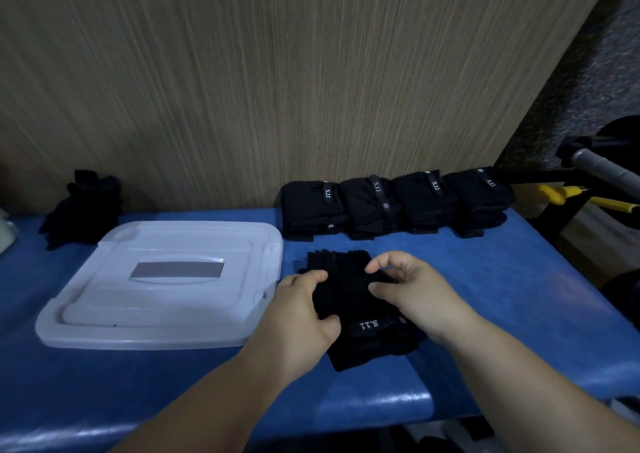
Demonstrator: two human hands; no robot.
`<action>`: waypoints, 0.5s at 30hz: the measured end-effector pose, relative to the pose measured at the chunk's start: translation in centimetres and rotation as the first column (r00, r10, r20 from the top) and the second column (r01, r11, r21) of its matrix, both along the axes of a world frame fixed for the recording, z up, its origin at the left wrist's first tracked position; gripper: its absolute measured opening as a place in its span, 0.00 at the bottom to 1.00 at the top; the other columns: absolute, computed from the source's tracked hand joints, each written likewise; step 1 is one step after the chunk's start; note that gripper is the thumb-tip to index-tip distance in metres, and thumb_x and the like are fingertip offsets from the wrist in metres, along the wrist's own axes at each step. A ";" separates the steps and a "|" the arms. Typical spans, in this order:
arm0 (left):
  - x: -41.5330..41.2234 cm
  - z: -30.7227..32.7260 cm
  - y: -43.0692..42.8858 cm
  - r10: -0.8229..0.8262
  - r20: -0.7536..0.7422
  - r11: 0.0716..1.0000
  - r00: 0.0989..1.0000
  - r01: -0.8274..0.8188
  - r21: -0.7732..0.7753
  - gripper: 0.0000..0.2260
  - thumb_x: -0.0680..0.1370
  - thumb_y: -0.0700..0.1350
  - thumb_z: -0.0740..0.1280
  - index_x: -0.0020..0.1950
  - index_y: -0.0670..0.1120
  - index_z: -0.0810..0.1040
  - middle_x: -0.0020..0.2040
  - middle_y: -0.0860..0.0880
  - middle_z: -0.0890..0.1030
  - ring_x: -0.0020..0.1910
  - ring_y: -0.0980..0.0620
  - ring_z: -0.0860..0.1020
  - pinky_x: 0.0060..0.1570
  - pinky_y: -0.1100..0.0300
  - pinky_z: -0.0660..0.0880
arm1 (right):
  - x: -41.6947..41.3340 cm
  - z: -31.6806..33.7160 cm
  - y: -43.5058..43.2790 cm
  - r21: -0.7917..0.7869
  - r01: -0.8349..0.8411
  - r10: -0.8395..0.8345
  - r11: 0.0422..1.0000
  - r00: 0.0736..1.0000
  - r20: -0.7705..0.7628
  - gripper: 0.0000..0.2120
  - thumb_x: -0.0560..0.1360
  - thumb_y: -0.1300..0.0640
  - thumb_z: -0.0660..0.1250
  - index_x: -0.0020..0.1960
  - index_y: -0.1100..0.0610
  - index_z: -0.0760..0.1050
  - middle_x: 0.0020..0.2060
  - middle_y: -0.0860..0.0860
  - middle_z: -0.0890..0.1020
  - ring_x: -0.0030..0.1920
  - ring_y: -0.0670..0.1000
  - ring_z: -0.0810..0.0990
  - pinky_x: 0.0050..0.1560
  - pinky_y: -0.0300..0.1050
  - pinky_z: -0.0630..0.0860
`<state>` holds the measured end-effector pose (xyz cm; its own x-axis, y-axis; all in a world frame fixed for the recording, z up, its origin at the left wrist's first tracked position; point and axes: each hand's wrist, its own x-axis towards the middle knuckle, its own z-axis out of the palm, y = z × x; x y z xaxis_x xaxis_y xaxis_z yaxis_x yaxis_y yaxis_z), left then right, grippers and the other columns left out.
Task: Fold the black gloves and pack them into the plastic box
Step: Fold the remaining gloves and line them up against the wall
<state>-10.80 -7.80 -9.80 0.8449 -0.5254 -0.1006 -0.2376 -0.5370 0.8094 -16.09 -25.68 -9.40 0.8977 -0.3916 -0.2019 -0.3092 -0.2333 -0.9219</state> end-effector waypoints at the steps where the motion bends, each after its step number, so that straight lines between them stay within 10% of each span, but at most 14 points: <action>1: 0.0 0.1 0.0 0.005 -0.016 1.000 1.000 -0.005 -0.028 0.28 0.76 0.44 0.68 0.74 0.54 0.62 0.55 0.44 0.74 0.28 0.64 0.72 0.30 0.75 0.67 | 0.0 0.0 0.0 0.051 0.019 -0.021 0.999 0.999 0.028 0.07 0.75 0.61 0.69 0.47 0.50 0.77 0.47 0.50 0.82 0.31 0.47 0.77 0.25 0.40 0.70; 15: -0.6 -0.1 0.4 0.009 0.128 0.988 0.992 -0.028 0.150 0.30 0.75 0.53 0.69 0.75 0.53 0.61 0.66 0.54 0.66 0.53 0.56 0.75 0.49 0.69 0.70 | 0.4 -0.9 0.0 -0.193 0.091 -0.064 0.977 0.988 0.142 0.12 0.71 0.63 0.72 0.43 0.46 0.76 0.43 0.46 0.78 0.41 0.44 0.77 0.36 0.29 0.71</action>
